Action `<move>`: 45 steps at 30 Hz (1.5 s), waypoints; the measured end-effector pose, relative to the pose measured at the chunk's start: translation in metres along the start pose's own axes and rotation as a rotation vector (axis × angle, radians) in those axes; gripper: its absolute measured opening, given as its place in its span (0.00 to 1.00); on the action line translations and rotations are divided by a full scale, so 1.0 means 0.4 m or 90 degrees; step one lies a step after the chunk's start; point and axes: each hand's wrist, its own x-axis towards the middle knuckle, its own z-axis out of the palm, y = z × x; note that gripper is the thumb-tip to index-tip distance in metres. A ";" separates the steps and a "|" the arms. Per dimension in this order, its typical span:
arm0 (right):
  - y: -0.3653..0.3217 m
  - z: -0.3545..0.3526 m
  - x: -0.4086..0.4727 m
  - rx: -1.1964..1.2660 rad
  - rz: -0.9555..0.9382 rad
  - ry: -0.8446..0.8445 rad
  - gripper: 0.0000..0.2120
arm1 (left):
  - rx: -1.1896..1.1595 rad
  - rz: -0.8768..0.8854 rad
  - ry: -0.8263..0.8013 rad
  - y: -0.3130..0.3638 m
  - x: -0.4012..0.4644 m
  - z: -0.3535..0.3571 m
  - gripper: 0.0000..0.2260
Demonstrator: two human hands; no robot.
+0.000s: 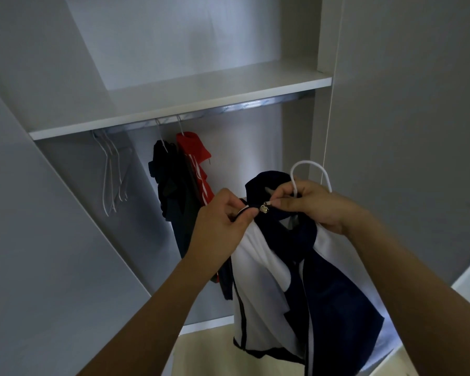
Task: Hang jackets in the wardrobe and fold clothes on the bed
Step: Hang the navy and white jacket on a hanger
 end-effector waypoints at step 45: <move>0.007 -0.088 -0.019 -0.313 -0.134 0.208 0.30 | 0.152 0.154 -0.073 -0.076 0.095 0.016 0.13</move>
